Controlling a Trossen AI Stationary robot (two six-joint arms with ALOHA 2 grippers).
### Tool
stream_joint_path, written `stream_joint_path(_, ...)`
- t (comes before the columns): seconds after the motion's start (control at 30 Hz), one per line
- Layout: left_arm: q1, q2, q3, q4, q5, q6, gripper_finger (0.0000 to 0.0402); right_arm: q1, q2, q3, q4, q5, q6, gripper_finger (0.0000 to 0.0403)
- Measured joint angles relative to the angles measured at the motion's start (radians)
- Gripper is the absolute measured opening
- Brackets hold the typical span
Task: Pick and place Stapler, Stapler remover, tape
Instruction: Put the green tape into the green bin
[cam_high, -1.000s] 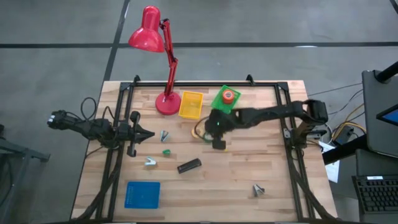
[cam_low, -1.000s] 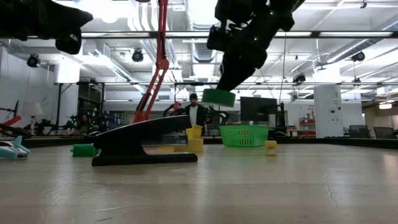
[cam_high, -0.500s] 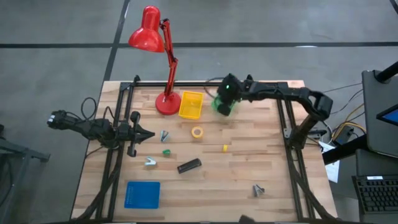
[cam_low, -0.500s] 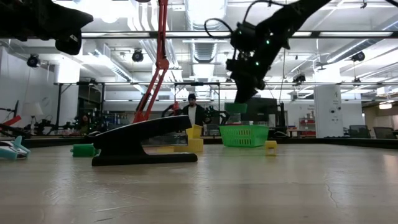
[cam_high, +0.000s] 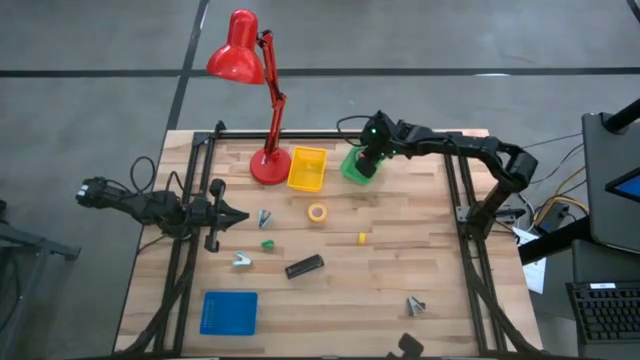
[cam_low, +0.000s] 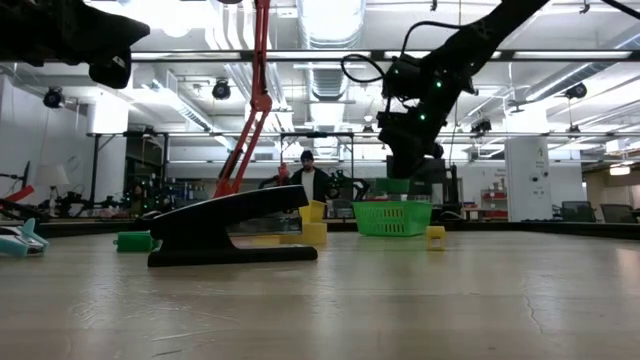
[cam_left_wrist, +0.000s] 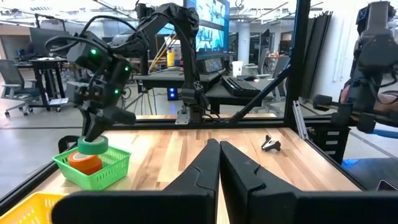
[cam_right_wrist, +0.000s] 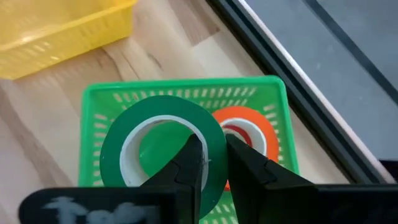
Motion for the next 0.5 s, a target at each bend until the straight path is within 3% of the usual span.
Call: stream_joint_path(0.5,0.000,0.000,0.000,0.000,0.000,0.000,0.0014,0.014,0.001,-0.108,0.112,-0.007,0.043,0.0054)
